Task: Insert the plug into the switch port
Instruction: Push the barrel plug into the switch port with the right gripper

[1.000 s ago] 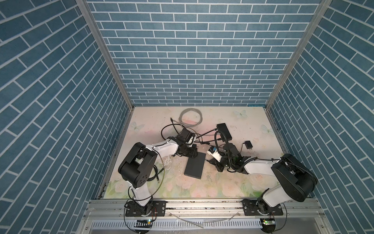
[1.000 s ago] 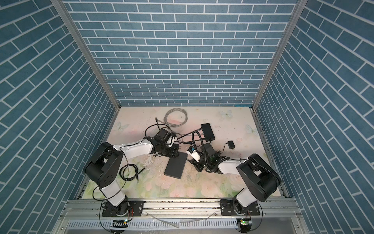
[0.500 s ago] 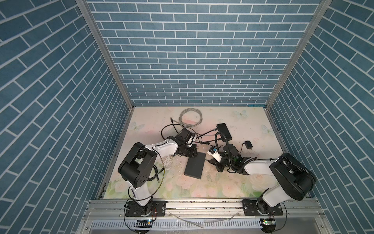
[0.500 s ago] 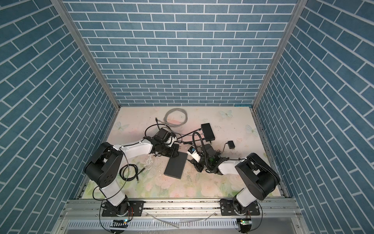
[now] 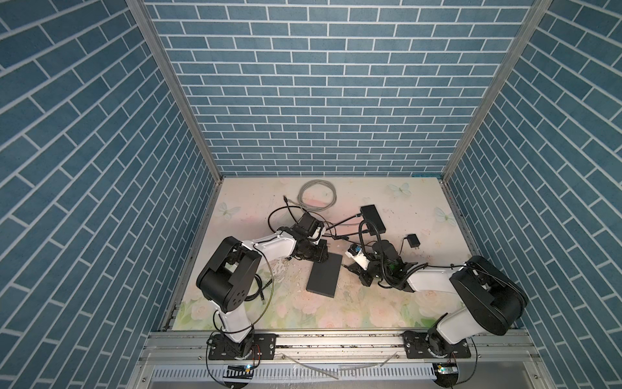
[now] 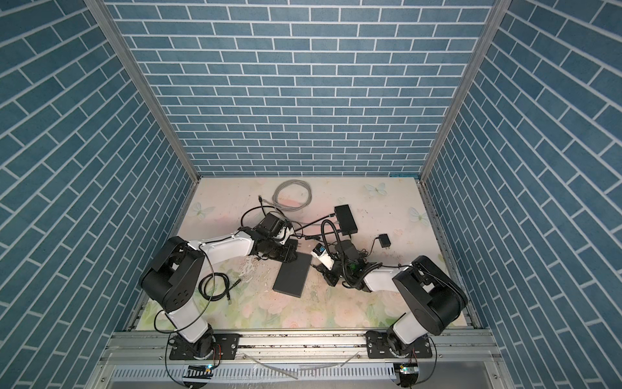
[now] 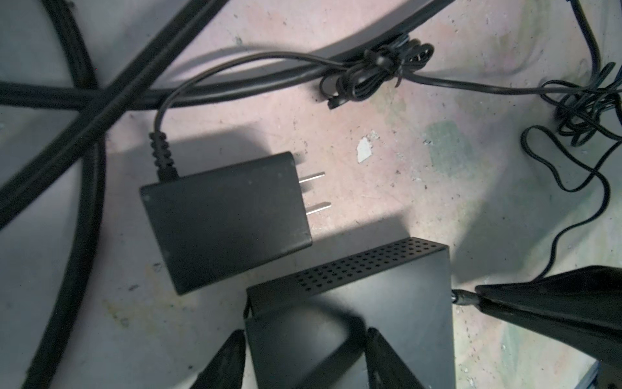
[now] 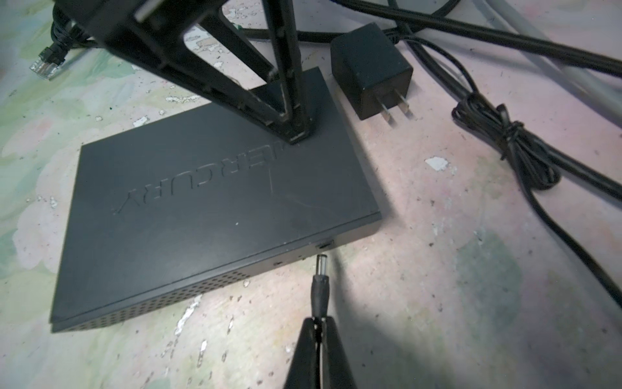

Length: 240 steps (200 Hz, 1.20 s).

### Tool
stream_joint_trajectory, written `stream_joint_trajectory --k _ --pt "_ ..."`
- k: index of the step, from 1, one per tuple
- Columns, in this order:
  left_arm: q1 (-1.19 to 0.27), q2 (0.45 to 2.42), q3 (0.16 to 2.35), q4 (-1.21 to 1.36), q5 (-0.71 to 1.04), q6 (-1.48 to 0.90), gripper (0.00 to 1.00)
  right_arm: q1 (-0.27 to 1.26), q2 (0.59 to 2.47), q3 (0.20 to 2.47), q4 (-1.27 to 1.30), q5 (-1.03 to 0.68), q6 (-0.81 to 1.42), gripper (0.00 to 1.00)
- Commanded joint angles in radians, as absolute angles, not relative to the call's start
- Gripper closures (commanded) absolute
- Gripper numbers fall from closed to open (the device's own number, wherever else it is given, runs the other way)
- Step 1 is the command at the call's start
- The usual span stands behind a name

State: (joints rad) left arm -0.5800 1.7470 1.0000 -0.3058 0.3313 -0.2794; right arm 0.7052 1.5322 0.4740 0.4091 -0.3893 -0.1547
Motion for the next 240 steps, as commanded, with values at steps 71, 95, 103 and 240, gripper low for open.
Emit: stream_joint_trajectory --k 71,95,103,240 --pt "-0.574 1.756 1.012 -0.341 0.326 -0.268 0.42 0.707 1.558 0.480 0.455 -0.439 -0.154 1.00" --pt "-0.574 1.760 1.015 -0.339 0.335 -0.266 0.42 0.707 1.577 0.486 0.458 -0.447 -0.160 1.00" --pt "-0.574 1.765 1.018 -0.339 0.345 -0.258 0.42 0.706 1.580 0.484 0.472 -0.452 -0.161 1.00" --pt "-0.530 1.825 1.090 -0.414 0.467 -0.056 0.42 0.707 1.570 0.511 0.501 -0.525 -0.199 1.00"
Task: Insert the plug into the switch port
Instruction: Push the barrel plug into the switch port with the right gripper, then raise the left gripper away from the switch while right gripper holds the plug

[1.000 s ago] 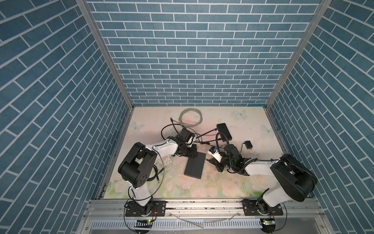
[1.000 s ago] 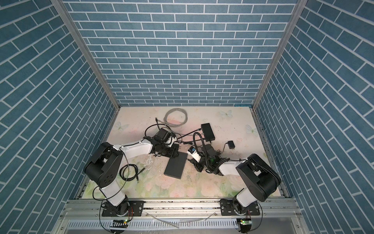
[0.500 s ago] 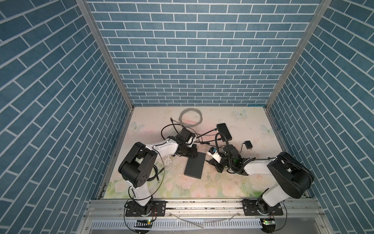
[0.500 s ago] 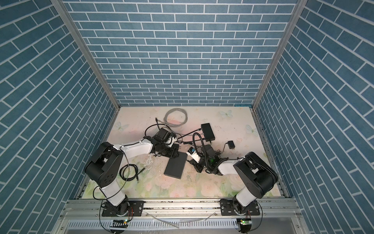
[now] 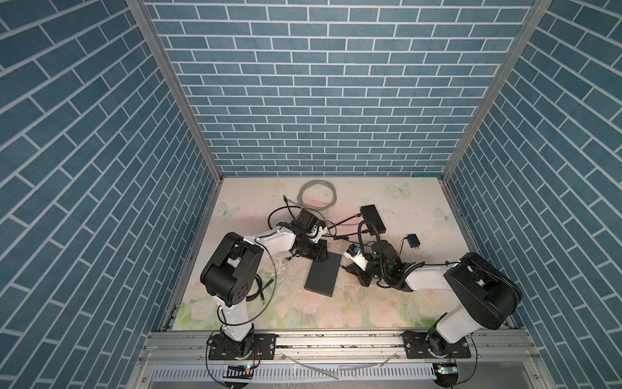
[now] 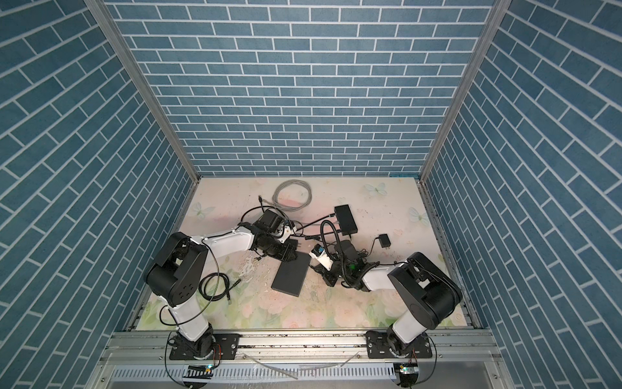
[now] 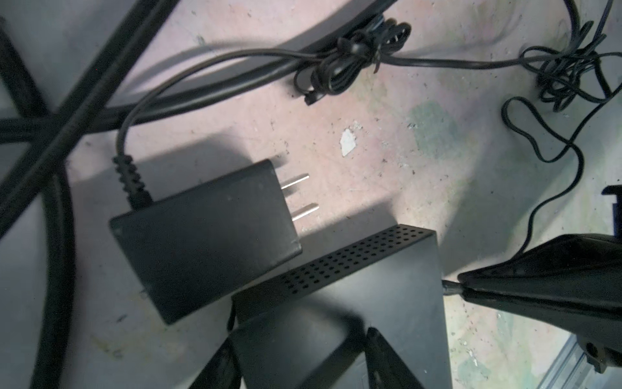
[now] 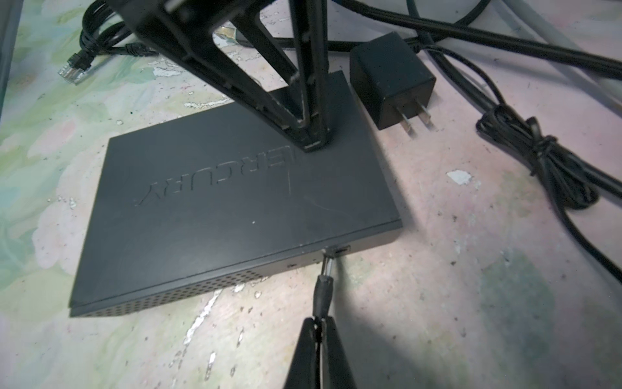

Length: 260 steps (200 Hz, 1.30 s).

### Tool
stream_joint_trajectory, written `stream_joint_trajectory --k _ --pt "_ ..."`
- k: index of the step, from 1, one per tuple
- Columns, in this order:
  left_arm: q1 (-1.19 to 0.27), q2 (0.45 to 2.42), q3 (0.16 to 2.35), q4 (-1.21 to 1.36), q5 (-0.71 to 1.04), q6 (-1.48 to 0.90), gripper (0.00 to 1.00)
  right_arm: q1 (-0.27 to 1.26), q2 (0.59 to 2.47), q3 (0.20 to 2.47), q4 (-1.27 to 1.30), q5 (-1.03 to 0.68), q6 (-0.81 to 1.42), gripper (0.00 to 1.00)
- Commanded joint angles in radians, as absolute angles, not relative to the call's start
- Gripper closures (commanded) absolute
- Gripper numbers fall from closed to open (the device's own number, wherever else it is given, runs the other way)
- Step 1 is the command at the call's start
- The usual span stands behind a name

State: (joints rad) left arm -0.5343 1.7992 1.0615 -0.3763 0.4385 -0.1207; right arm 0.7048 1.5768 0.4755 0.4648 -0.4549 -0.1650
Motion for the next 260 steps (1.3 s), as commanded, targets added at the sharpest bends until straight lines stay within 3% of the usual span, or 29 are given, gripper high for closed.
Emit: stream_joint_trajectory --k 1,115,167,185,208,260 --pt "-0.530 1.825 1.091 -0.414 0.468 -0.055 0.42 0.707 1.570 0.513 0.501 -0.525 -0.200 1.00" --pt "-0.490 1.876 1.209 -0.548 0.561 0.115 0.45 0.697 1.595 0.546 0.463 -0.506 -0.233 1.00" --pt "-0.470 1.710 1.205 -0.614 0.561 0.137 0.51 0.660 1.471 0.521 0.354 -0.565 -0.263 1.00" --pt "-0.486 1.659 1.183 -0.568 0.665 0.124 0.53 0.642 1.412 0.491 0.365 -0.630 -0.284 1.00" --pt "-0.516 1.638 1.142 -0.452 0.765 0.022 0.47 0.630 1.387 0.495 0.375 -0.687 -0.296 1.00" --pt "-0.534 1.699 1.076 -0.293 0.845 -0.125 0.44 0.630 1.404 0.508 0.452 -0.719 -0.269 1.00"
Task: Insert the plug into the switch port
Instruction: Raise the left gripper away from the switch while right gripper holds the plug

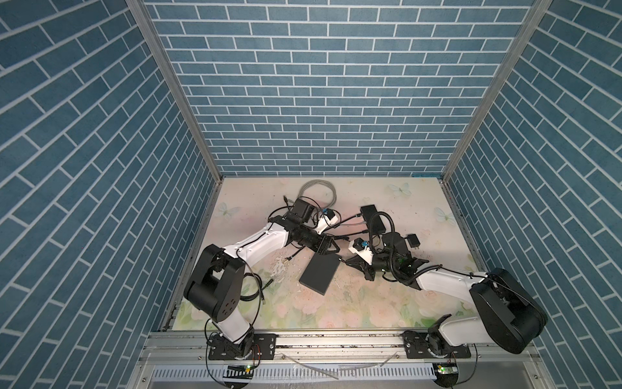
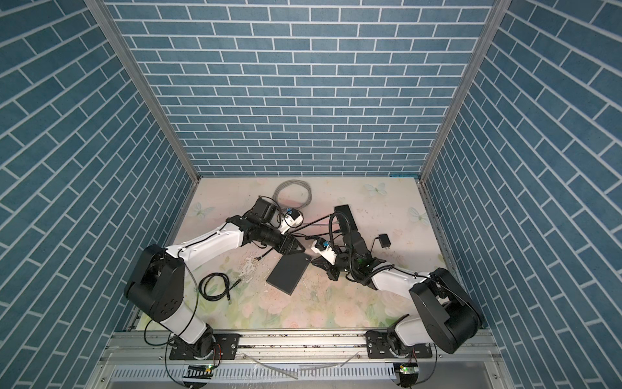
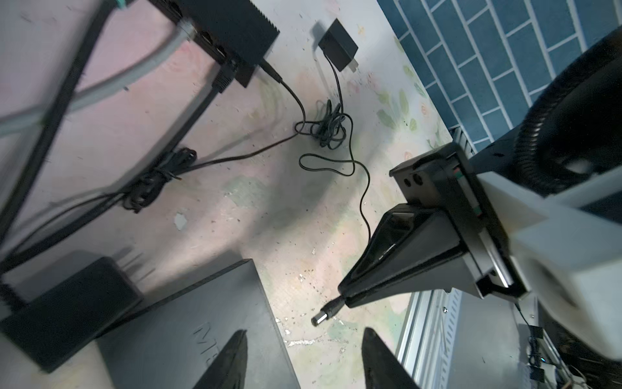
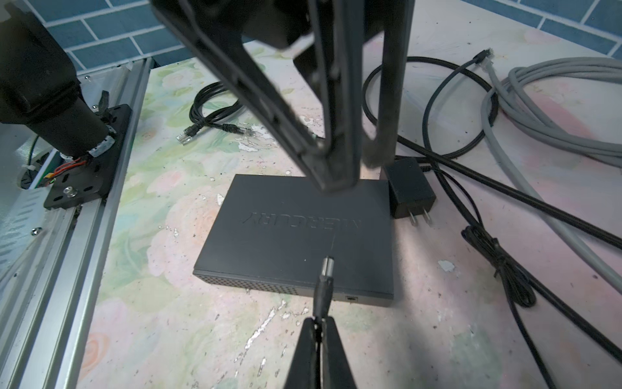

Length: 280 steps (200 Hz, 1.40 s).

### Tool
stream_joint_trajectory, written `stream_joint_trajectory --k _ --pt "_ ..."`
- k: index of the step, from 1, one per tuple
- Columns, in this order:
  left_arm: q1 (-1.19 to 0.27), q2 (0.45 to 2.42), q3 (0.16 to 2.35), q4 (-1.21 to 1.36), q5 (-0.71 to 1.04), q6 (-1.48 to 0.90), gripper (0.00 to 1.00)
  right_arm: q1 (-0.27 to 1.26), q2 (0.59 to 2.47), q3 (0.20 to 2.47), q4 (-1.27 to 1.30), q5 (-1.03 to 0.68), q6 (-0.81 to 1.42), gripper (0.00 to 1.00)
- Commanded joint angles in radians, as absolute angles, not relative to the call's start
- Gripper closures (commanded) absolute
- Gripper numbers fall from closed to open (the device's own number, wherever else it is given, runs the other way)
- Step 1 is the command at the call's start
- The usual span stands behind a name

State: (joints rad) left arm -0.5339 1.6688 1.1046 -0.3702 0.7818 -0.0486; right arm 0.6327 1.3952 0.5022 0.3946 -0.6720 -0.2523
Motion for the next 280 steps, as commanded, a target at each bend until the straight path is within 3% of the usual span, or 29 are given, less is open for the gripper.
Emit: stream_joint_trajectory --k 1,51,78,192,280 --pt "-0.535 1.699 1.076 -0.291 0.846 -0.126 0.44 0.630 1.404 0.508 0.454 -0.719 -0.269 1.00" --pt "-0.534 1.718 1.002 -0.112 0.935 -0.244 0.44 0.631 1.432 0.507 0.519 -0.710 -0.246 1.00" --pt "-0.535 1.726 0.983 -0.035 0.984 -0.292 0.57 0.630 1.449 0.513 0.538 -0.698 -0.241 1.00" --pt "-0.493 1.726 0.976 -0.074 1.018 -0.272 0.63 0.624 1.488 0.503 0.640 -0.667 -0.216 1.00" --pt "-0.497 1.727 0.963 -0.065 1.042 -0.274 0.82 0.624 1.537 0.537 0.649 -0.660 -0.211 1.00"
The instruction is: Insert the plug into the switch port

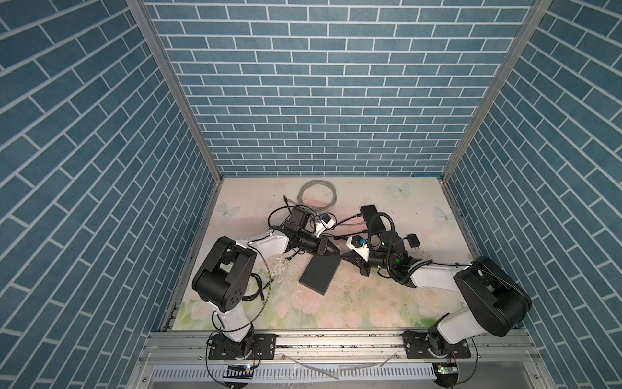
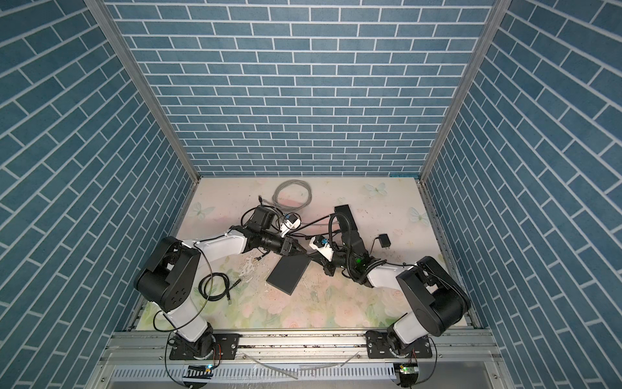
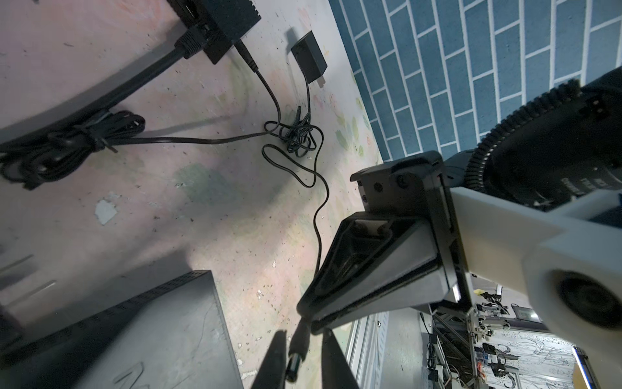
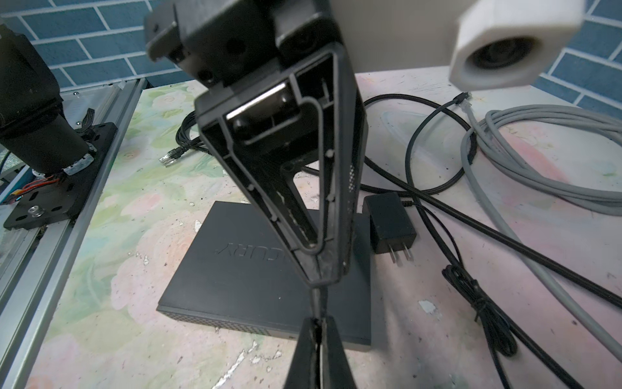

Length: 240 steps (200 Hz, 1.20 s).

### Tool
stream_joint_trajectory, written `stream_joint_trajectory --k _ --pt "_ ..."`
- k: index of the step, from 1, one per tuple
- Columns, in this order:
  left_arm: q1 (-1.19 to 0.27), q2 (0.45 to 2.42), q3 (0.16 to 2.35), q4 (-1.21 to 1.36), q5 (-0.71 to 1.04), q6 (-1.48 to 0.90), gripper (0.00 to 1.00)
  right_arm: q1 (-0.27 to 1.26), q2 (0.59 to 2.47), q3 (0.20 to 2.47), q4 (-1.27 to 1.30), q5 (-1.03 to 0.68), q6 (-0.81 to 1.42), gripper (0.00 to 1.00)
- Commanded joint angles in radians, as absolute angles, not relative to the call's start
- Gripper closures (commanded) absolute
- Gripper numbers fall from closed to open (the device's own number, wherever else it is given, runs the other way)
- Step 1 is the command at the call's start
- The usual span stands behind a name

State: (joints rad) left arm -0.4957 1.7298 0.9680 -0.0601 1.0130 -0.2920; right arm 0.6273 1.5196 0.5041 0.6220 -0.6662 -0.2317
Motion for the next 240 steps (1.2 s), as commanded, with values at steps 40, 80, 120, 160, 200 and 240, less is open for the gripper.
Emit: stream_joint_trajectory --k 40,80,120,160,200,240 --pt "-0.497 1.730 0.963 -0.068 1.042 -0.274 0.82 0.624 1.543 0.538 0.645 -0.629 -0.209 1.00" --pt "-0.496 1.733 0.968 -0.059 1.042 -0.285 0.67 0.624 1.567 0.543 0.690 -0.599 -0.192 1.00" --pt "-0.494 1.735 0.969 -0.069 1.051 -0.275 0.70 0.623 1.574 0.527 0.765 -0.607 -0.176 1.00" --pt "-0.493 1.739 0.965 -0.054 1.054 -0.285 0.81 0.621 1.593 0.542 0.756 -0.625 -0.177 1.00" --pt "-0.492 1.743 0.969 -0.054 1.061 -0.287 0.92 0.621 1.594 0.545 0.759 -0.627 -0.173 1.00" --pt "-0.493 1.744 0.967 -0.034 1.068 -0.301 0.96 0.621 1.602 0.556 0.747 -0.610 -0.164 1.00"
